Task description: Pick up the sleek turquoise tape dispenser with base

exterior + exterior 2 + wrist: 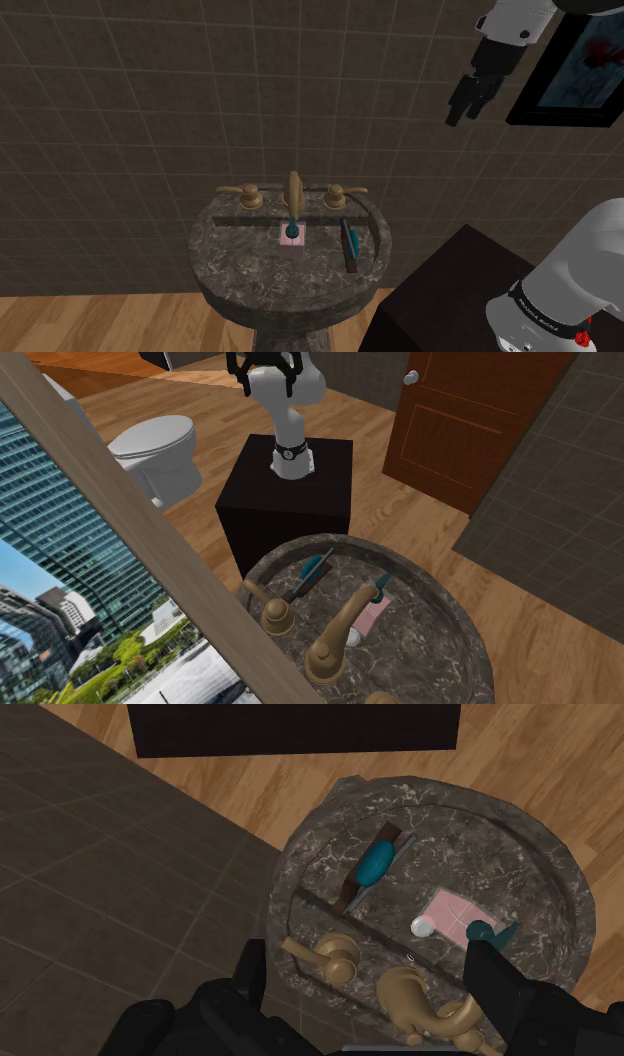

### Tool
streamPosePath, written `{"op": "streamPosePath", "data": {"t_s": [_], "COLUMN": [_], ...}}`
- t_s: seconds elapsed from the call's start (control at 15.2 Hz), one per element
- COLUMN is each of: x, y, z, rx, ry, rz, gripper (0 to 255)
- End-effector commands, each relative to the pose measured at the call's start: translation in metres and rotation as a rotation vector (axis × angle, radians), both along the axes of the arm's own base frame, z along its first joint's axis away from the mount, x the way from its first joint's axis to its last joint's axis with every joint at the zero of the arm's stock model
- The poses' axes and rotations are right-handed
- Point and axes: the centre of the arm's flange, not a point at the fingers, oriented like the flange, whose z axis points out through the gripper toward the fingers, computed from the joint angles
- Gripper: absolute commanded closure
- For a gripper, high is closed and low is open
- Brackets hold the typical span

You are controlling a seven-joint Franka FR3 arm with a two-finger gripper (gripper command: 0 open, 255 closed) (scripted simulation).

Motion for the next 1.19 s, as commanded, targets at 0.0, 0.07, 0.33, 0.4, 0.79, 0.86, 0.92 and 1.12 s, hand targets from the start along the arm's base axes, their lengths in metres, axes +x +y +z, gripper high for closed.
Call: {"op": "streamPosePath", "data": {"t_s": [0.0, 0.07, 0.33, 0.4, 0.79, 0.86, 0.92, 1.12], "x": [0.0, 0.007, 0.036, 0.043, 0.083, 0.089, 0.095, 0.114], "y": [0.0, 0.003, 0.016, 0.019, 0.038, 0.041, 0.044, 0.052], "z": [0.0, -0.011, -0.056, -0.068, -0.138, -0.149, -0.161, -0.197], "rx": [0.0, -0.002, -0.009, -0.011, -0.022, -0.024, -0.026, -0.031], "ry": [0.0, 0.007, 0.036, 0.044, 0.087, 0.095, 0.102, 0.124], "rz": [0.0, -0.001, -0.005, -0.006, -0.012, -0.013, -0.014, -0.017], "gripper": [0, 0, 0, 0, 0, 0, 0, 0]}}
